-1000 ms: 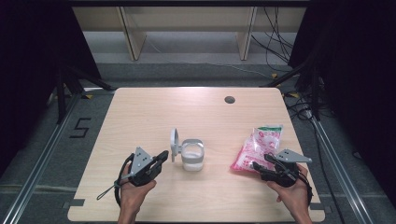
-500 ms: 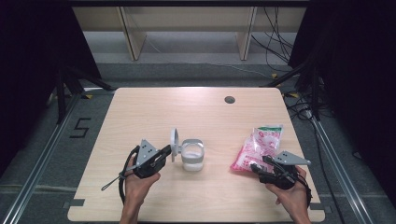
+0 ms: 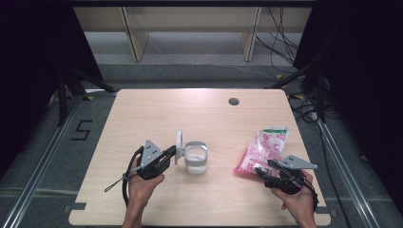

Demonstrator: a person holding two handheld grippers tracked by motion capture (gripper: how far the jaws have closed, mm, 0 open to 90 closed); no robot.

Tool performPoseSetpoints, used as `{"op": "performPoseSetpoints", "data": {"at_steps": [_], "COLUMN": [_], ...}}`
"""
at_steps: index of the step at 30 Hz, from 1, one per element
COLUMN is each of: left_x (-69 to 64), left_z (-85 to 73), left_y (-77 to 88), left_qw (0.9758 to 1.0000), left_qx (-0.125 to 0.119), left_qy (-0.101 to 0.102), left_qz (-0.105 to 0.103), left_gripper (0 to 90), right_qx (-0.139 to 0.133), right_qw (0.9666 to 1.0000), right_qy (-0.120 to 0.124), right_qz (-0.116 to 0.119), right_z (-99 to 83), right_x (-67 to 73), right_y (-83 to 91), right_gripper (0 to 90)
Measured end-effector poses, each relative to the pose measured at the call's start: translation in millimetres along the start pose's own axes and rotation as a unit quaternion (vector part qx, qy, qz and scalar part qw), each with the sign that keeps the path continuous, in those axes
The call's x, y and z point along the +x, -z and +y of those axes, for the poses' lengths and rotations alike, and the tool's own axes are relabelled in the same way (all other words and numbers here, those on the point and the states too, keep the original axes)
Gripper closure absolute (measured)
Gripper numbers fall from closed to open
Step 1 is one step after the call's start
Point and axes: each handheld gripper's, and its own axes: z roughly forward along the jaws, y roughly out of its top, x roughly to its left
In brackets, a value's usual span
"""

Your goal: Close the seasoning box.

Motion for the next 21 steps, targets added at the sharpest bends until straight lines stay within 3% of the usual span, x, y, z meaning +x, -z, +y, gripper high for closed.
{"op": "performPoseSetpoints", "data": {"at_steps": [4, 7, 9, 10, 13, 15, 16, 18, 21], "left_x": [-2.2, -3.2, -5.1, -6.1, -9.7, -13.4, -14.1, -14.9, -16.0], "left_z": [0.5, 0.6, 0.8, 0.9, 1.7, 2.6, 2.7, 2.2, 1.4], "left_y": [-1.7, -2.3, -3.2, -4.0, -5.5, -5.5, -5.4, -4.9, -3.7], "left_qw": [1.0, 1.0, 1.0, 0.9999, 0.999, 0.9993, 0.9992, 0.999, 0.9989], "left_qx": [0.001, -0.001, -0.003, -0.005, -0.019, -0.012, -0.015, -0.017, -0.014], "left_qy": [-0.001, -0.002, -0.003, -0.002, 0.017, 0.009, 0.003, 0.003, 0.006], "left_qz": [-0.002, -0.004, -0.006, -0.01, -0.036, -0.034, -0.037, -0.041, -0.044], "left_gripper": [89.2, 89.1, 89.2, 89.2, 89.0, 88.5, 88.1, 87.2, 84.6], "right_qx": [-0.001, -0.006, -0.004, -0.002, -0.003, -0.004, 0.005, -0.002, -0.004], "right_qw": [1.0, 0.9999, 1.0, 1.0, 0.9999, 0.9999, 0.9999, 1.0, 1.0], "right_qy": [-0.006, 0.009, 0.005, -0.001, 0.008, 0.01, -0.008, 0.008, -0.002], "right_qz": [0.002, 0.003, 0.002, 0.003, 0.005, 0.004, 0.003, 0.003, 0.005], "right_z": [0.1, 0.1, -0.3, -0.5, -0.6, -0.7, -0.8, -0.5, -1.5], "right_x": [0.9, -1.6, -0.7, 0.4, -1.2, -1.4, 1.7, -1.2, -0.2], "right_y": [0.9, 0.7, 1.0, 1.1, 0.5, 0.8, 3.2, 3.3, 2.8], "right_gripper": [41.8, 41.8, 41.8, 41.8, 41.8, 41.8, 41.8, 41.9, 41.9]}}
